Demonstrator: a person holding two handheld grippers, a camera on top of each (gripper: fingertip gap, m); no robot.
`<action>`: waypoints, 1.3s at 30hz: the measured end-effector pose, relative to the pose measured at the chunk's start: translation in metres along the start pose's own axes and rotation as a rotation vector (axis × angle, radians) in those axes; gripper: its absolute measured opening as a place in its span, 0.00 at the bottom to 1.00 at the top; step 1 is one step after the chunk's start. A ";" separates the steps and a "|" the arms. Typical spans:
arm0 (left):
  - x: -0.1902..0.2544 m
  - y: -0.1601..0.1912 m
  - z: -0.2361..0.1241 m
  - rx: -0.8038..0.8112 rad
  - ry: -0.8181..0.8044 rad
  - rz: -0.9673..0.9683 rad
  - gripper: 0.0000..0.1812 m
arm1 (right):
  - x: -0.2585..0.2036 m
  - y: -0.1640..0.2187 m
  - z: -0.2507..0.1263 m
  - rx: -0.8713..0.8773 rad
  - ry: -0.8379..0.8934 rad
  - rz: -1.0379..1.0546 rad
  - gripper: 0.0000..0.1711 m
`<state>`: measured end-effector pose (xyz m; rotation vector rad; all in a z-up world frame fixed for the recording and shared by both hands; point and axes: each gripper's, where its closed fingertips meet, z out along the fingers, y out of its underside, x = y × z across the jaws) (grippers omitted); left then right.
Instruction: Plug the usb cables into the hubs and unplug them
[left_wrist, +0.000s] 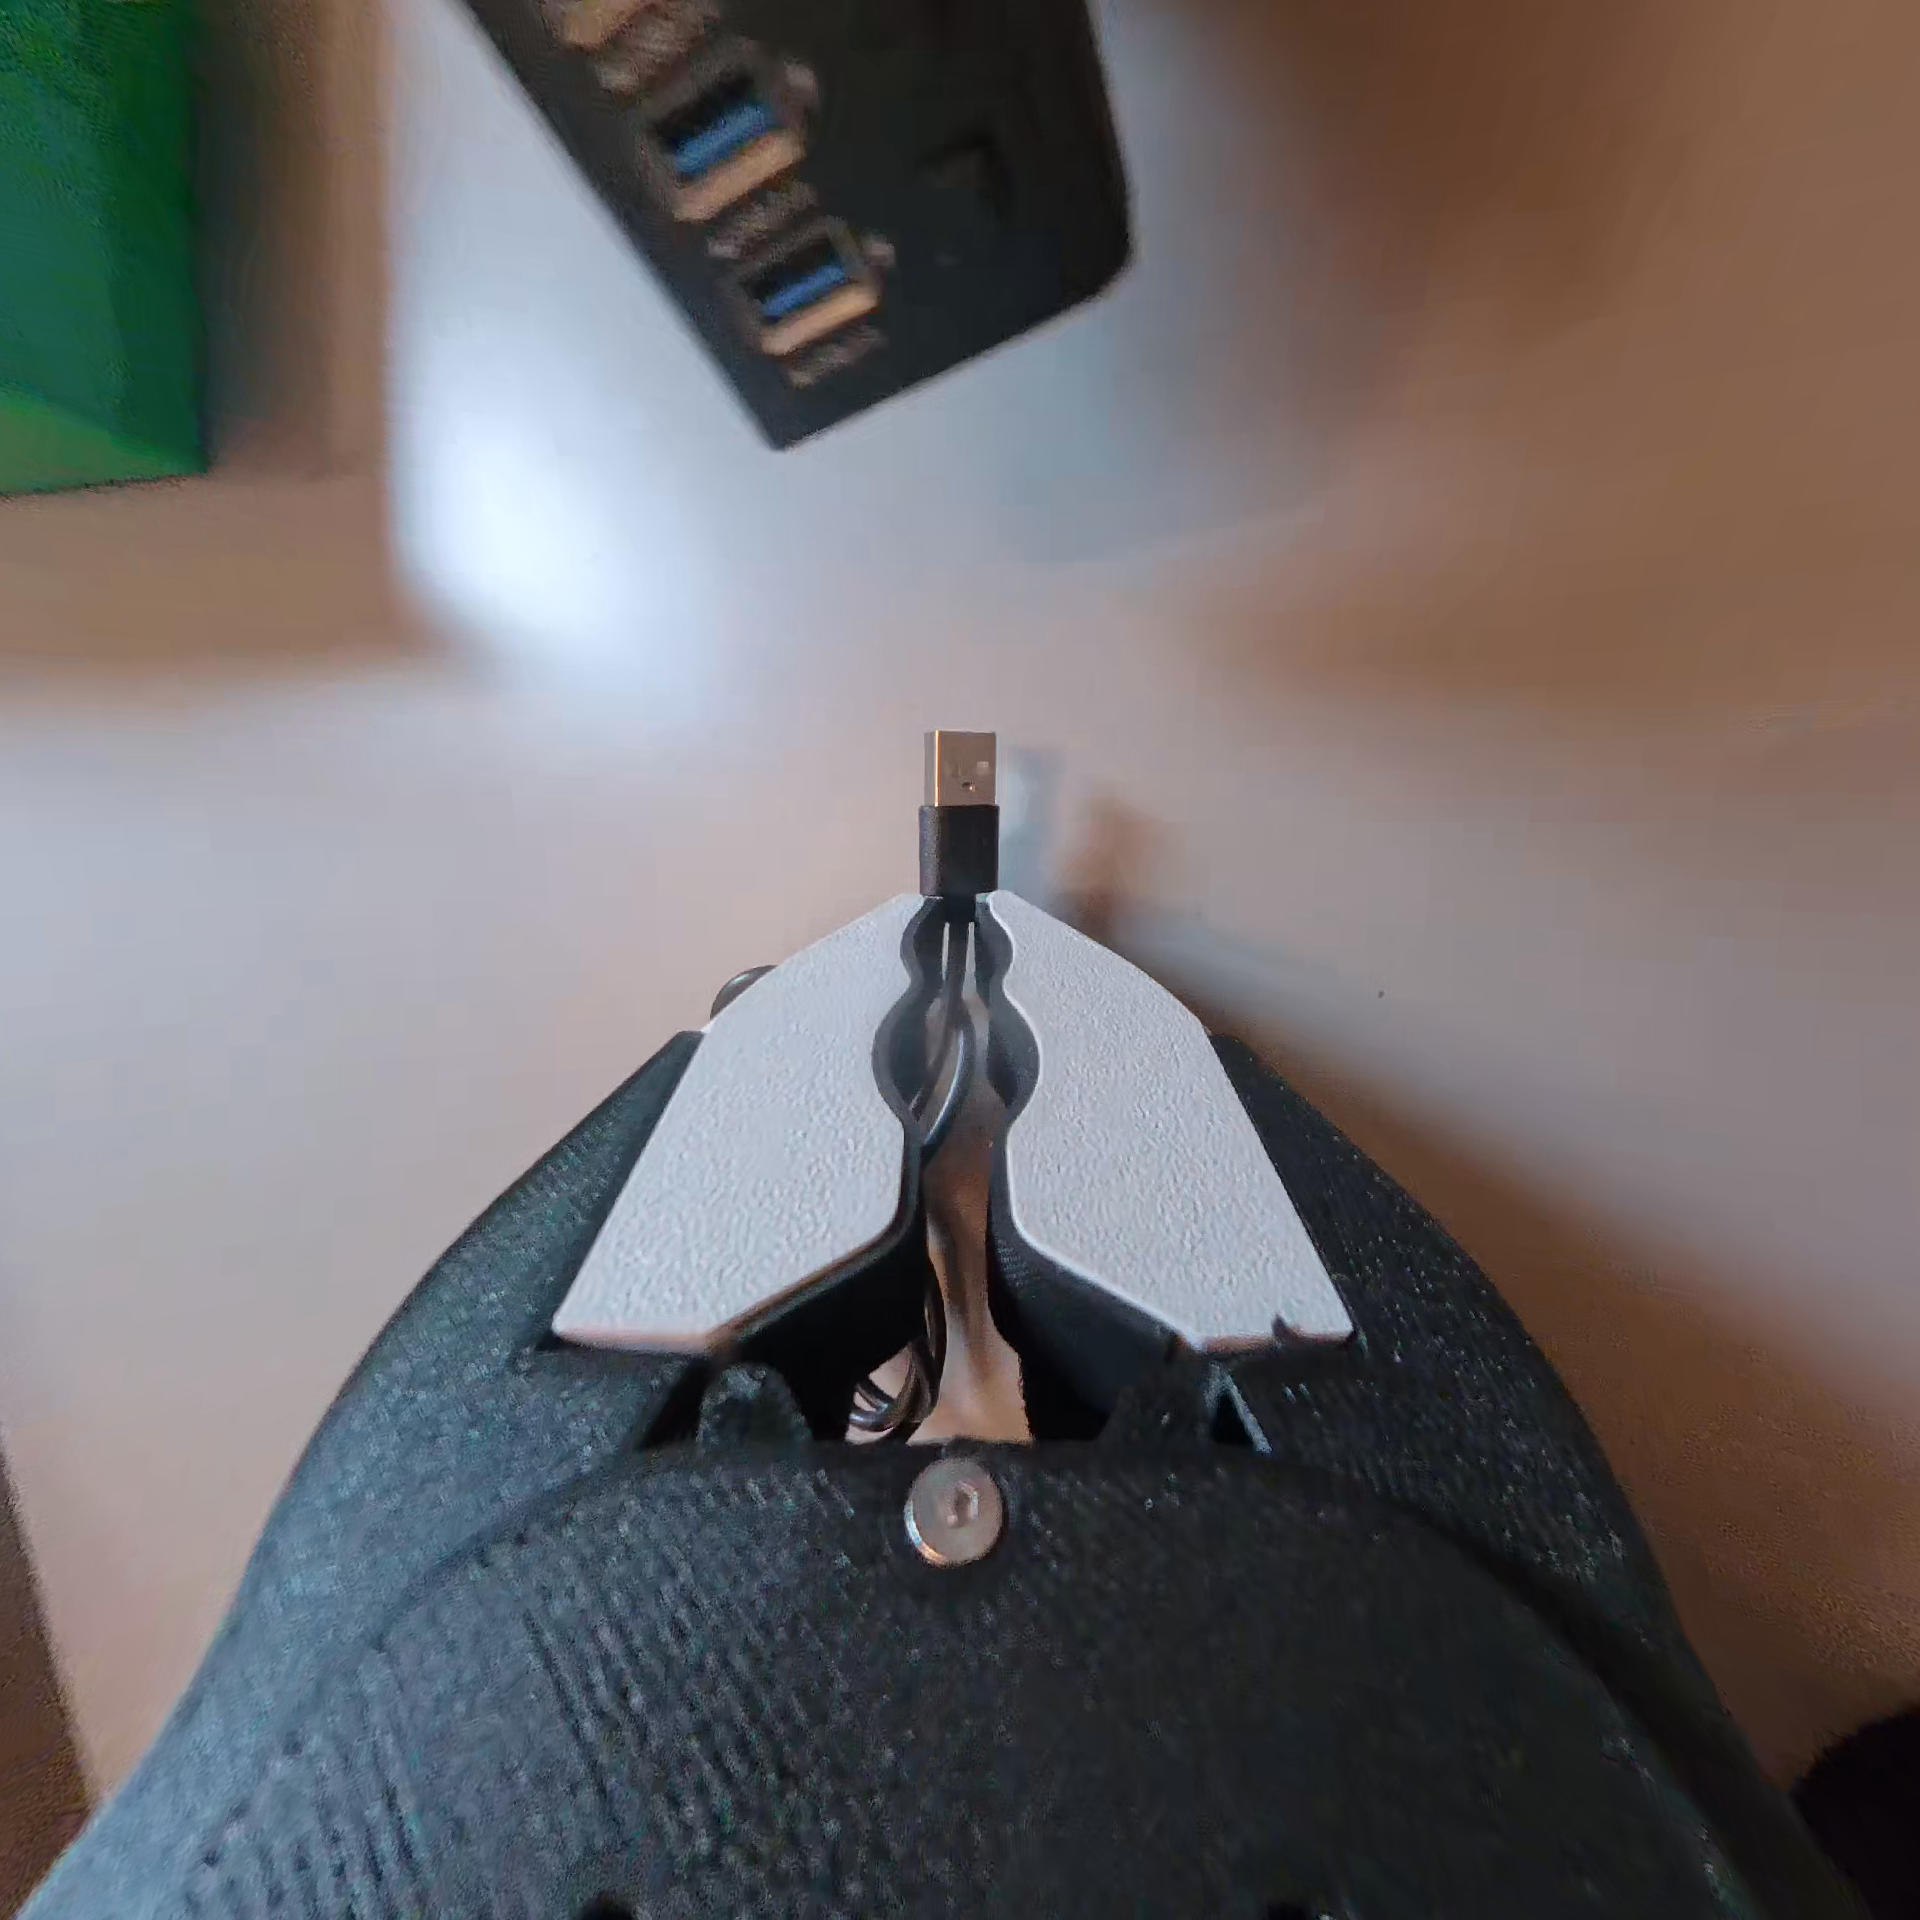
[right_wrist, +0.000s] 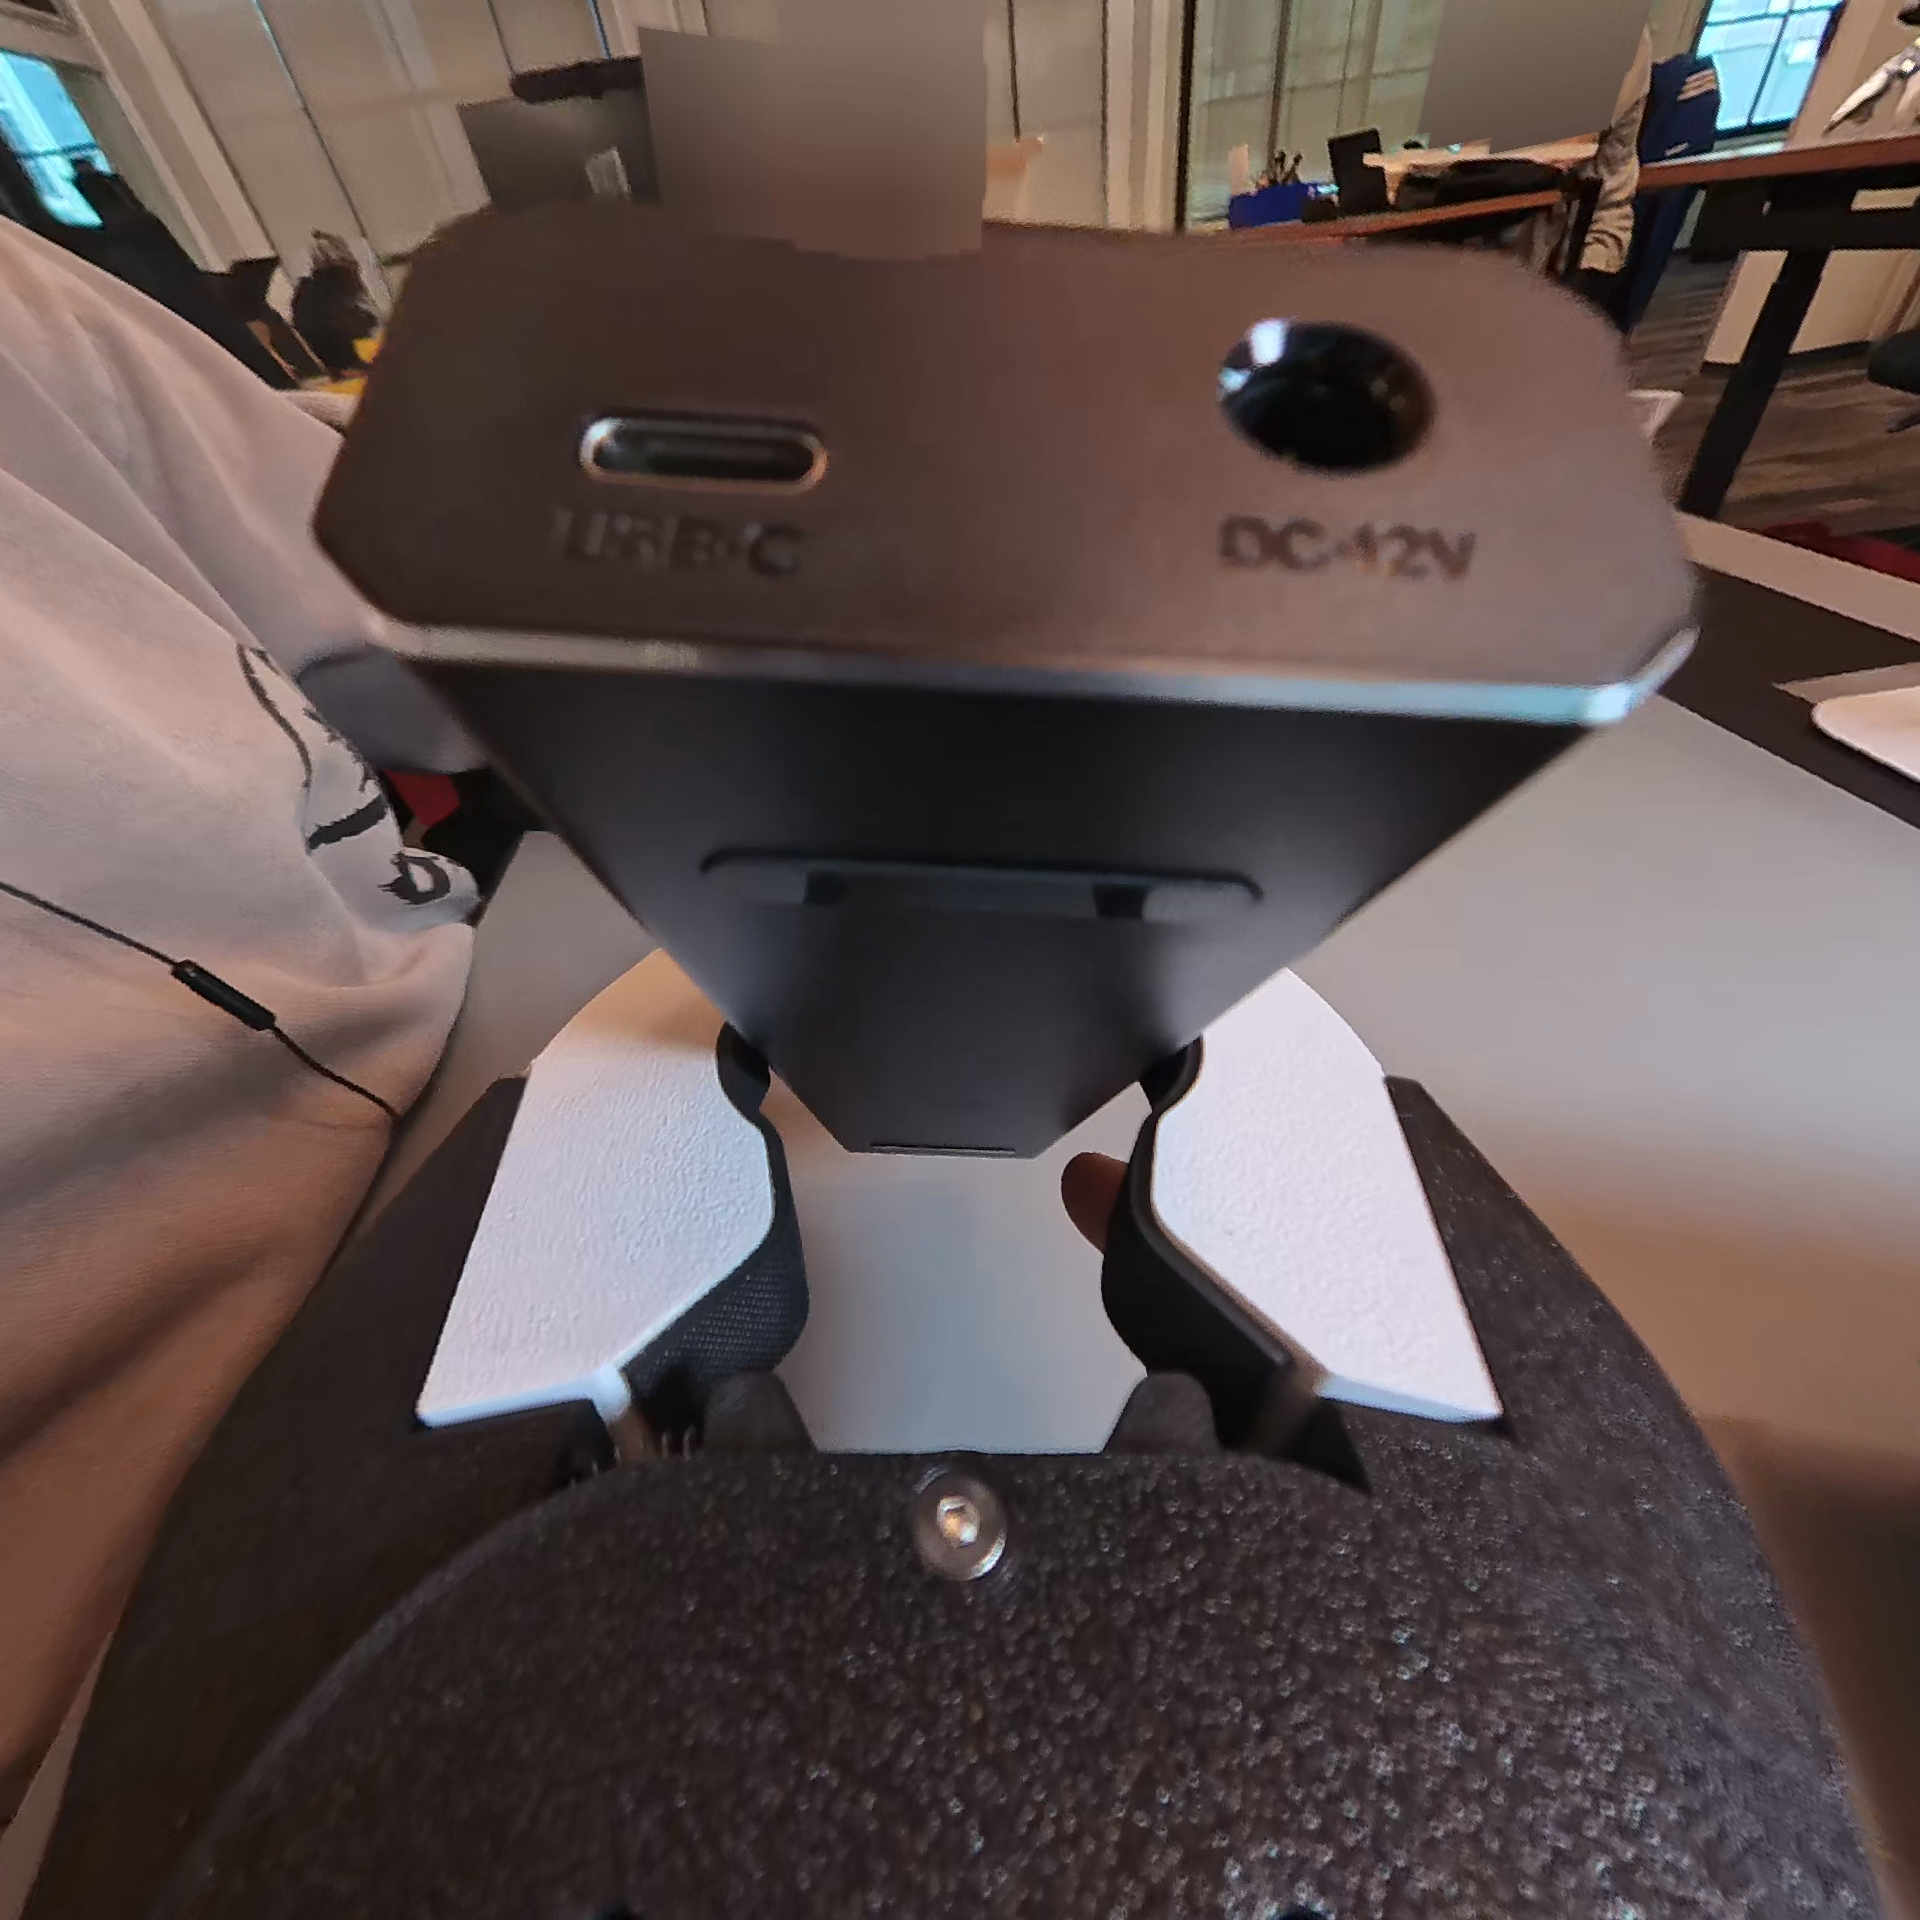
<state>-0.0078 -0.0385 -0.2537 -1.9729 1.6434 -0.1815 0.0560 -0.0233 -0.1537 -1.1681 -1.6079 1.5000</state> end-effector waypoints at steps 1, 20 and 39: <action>-0.002 -0.005 -0.005 0.050 0.003 -0.047 0.03 | -0.003 -0.001 0.000 0.009 -0.018 -0.006 0.41; 0.023 -0.089 -0.065 0.658 0.410 -0.406 0.03 | -0.032 0.004 0.007 -0.012 -0.128 -0.110 0.41; 0.014 -0.095 -0.057 0.619 0.351 -0.533 0.03 | -0.037 0.013 0.013 -0.050 -0.159 -0.099 0.41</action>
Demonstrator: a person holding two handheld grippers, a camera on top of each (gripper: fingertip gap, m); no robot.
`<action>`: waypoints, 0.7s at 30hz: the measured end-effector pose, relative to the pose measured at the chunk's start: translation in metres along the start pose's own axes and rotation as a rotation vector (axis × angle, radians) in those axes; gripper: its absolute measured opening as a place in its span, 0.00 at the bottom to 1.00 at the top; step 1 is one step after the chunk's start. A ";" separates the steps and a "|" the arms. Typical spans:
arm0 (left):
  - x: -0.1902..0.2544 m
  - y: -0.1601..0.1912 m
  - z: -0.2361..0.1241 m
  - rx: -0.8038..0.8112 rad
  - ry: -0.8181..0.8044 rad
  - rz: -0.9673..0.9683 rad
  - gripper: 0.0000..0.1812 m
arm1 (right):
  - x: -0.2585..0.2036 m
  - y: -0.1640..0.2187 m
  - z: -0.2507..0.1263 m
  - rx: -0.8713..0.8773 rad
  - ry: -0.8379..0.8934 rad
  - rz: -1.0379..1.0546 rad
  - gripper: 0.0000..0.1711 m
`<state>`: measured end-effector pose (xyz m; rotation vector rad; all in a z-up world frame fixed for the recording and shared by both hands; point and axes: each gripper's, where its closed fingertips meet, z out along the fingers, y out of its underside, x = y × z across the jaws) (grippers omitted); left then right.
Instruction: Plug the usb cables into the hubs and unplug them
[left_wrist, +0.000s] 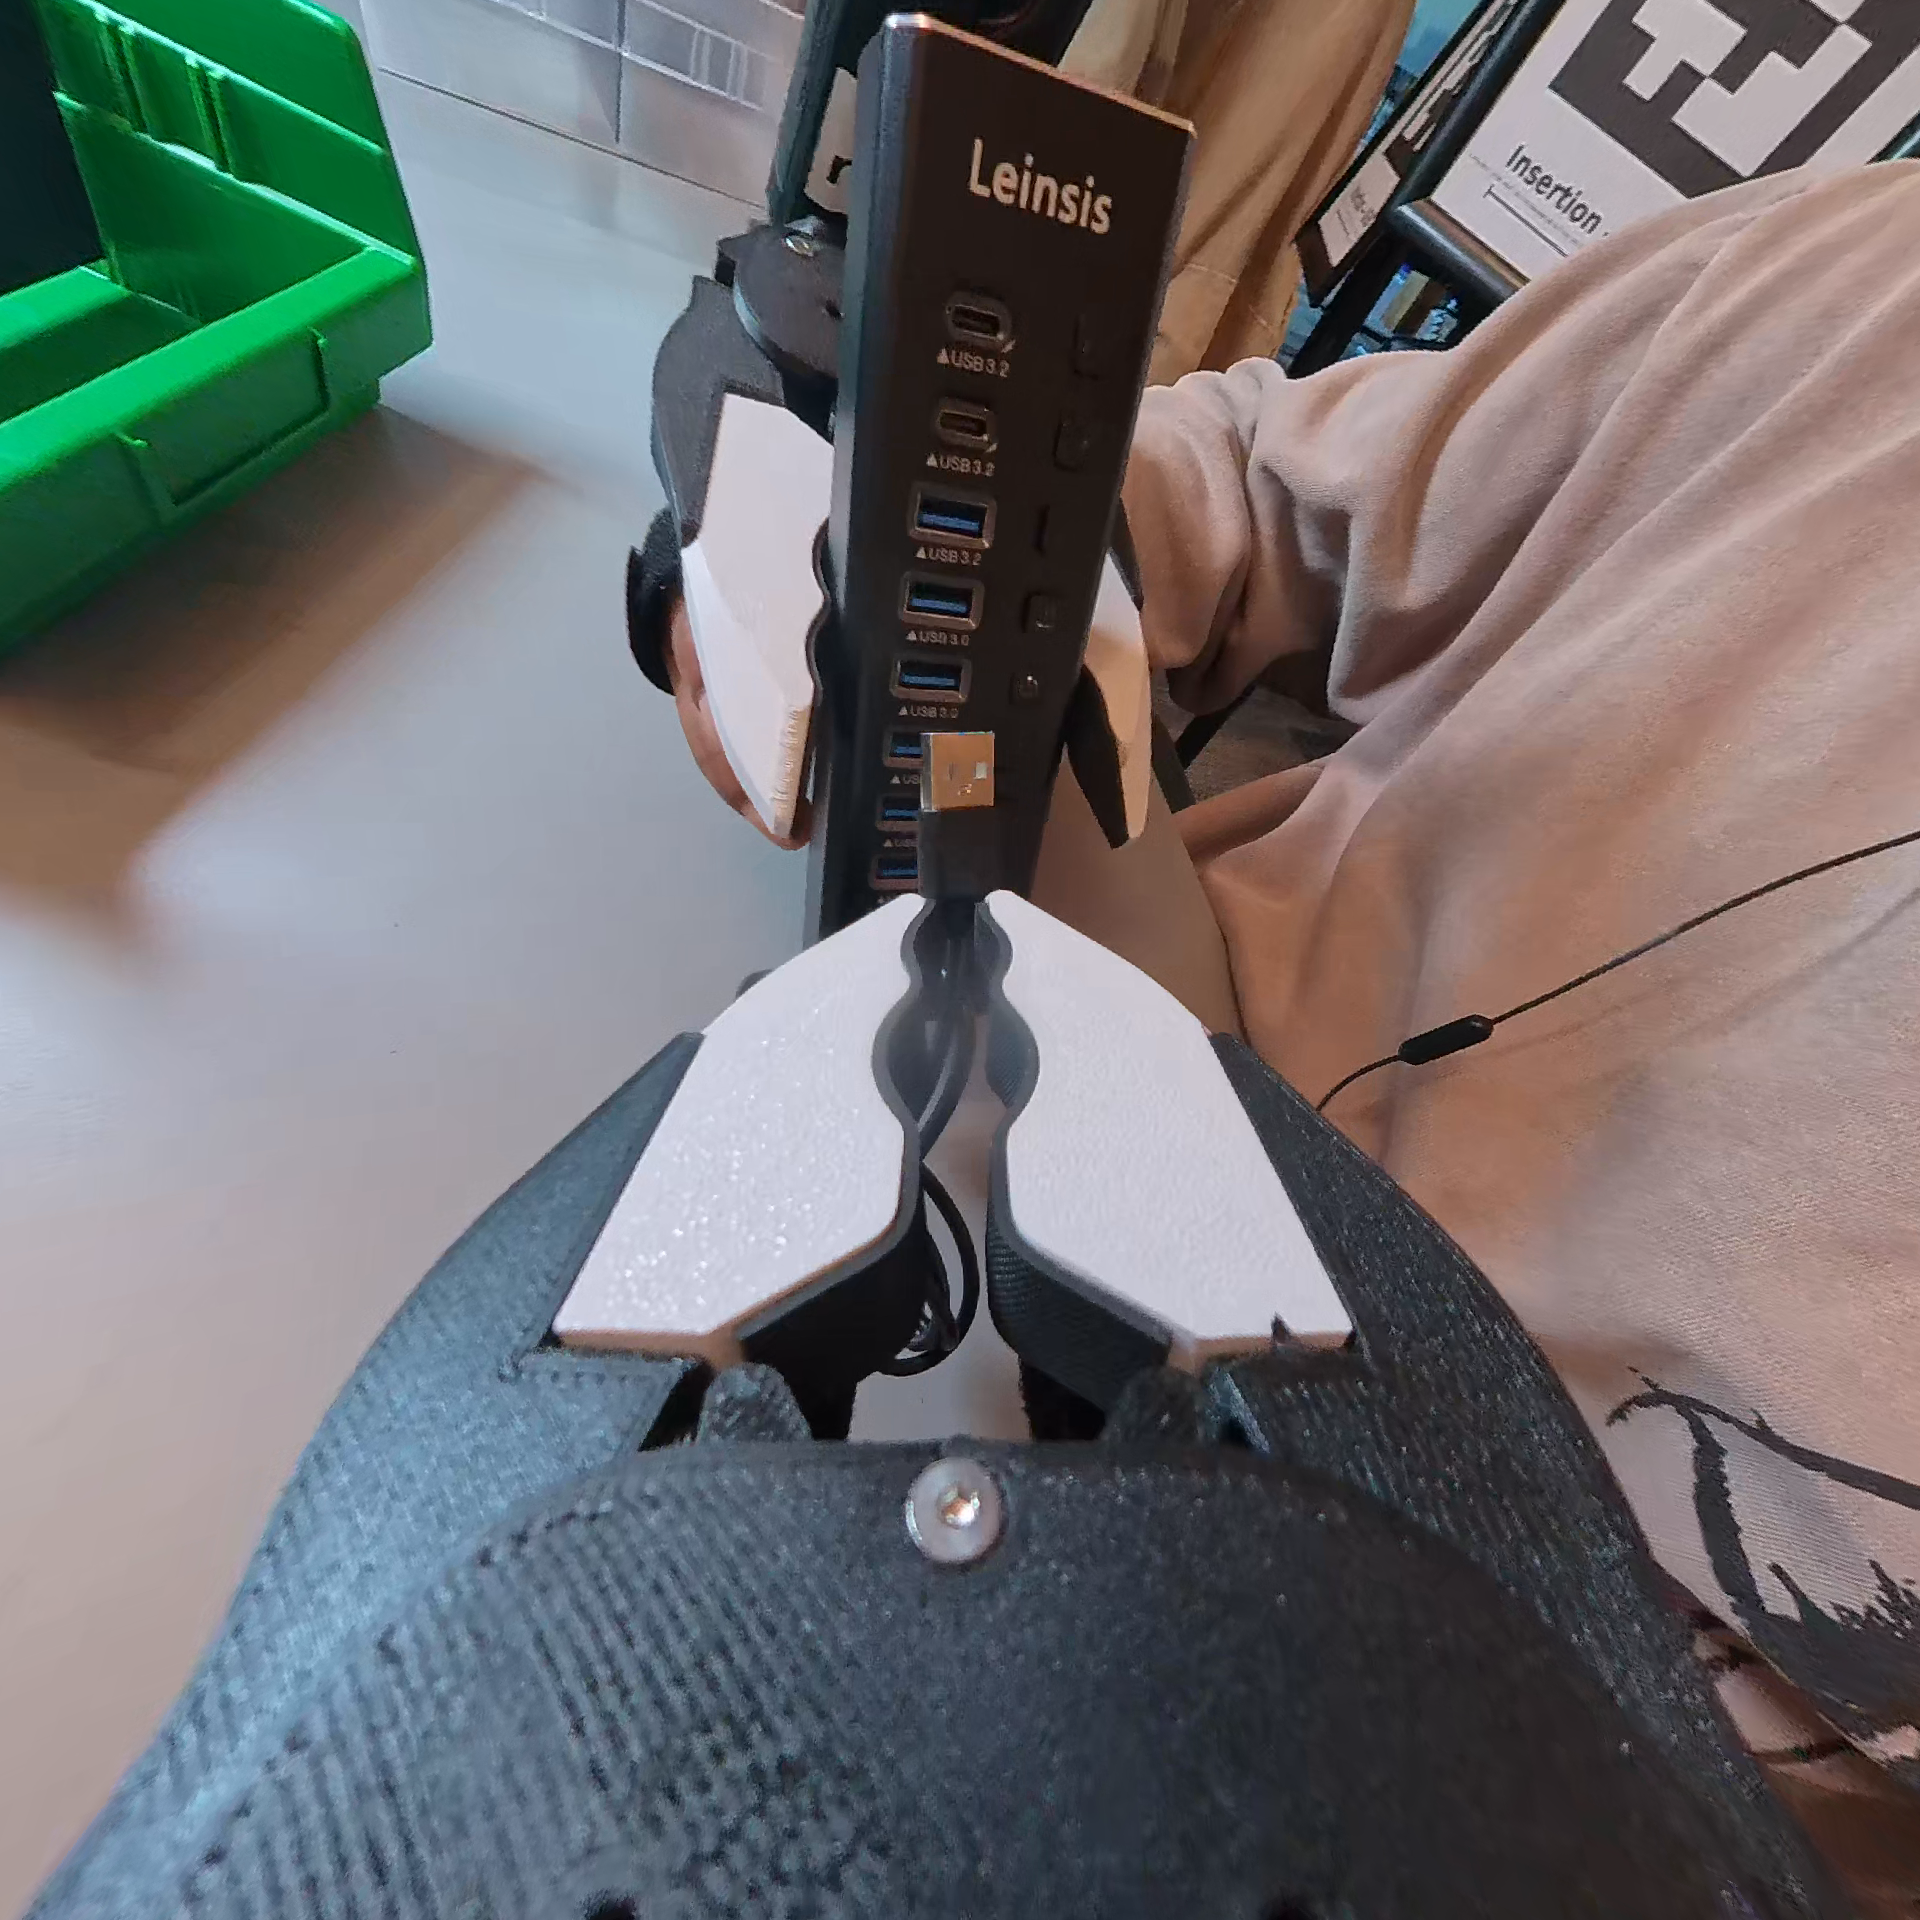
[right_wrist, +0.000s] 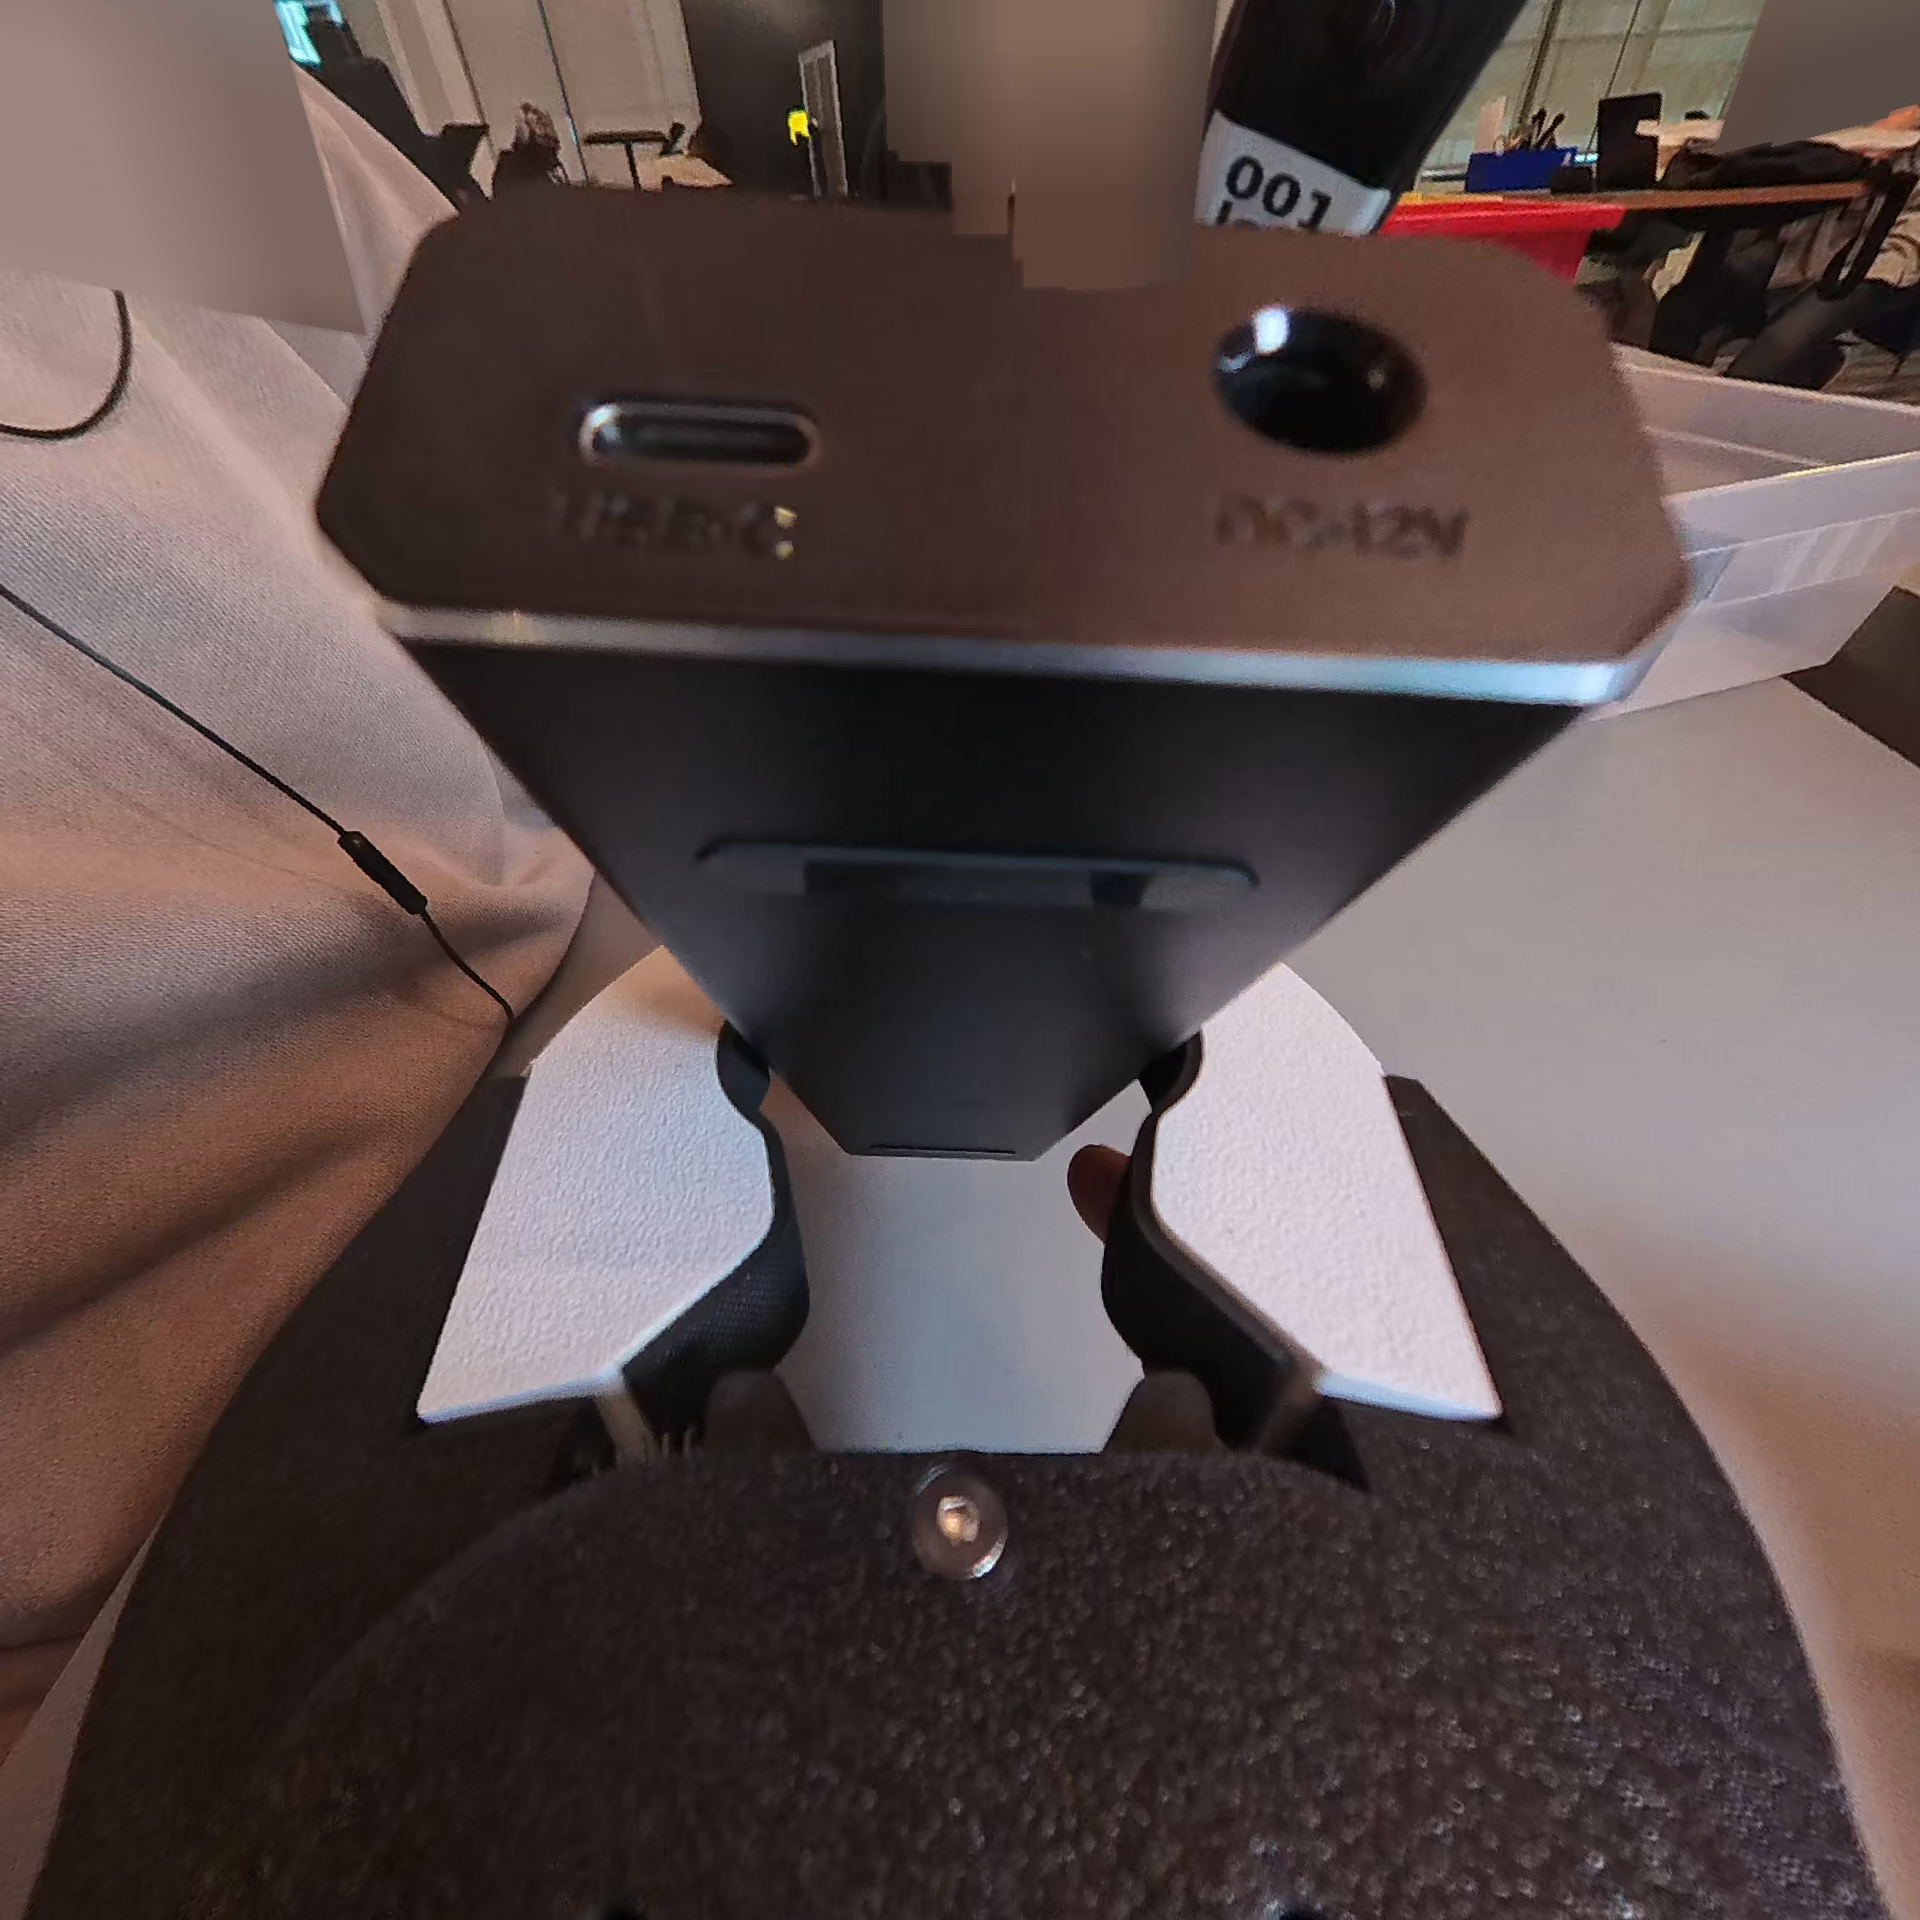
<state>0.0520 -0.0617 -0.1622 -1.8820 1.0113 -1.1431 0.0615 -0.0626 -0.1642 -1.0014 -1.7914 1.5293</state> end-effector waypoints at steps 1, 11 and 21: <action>-0.004 -0.002 -0.002 0.004 -0.031 0.012 0.03 | 0.001 0.001 0.000 -0.005 0.005 0.002 0.41; -0.109 0.009 -0.070 -0.330 -1.000 0.490 0.08 | 0.034 0.003 -0.012 -0.019 0.184 0.038 0.41; -0.084 0.045 -0.046 -0.398 -0.601 0.281 0.14 | 0.042 0.001 -0.018 -0.021 0.221 0.036 0.41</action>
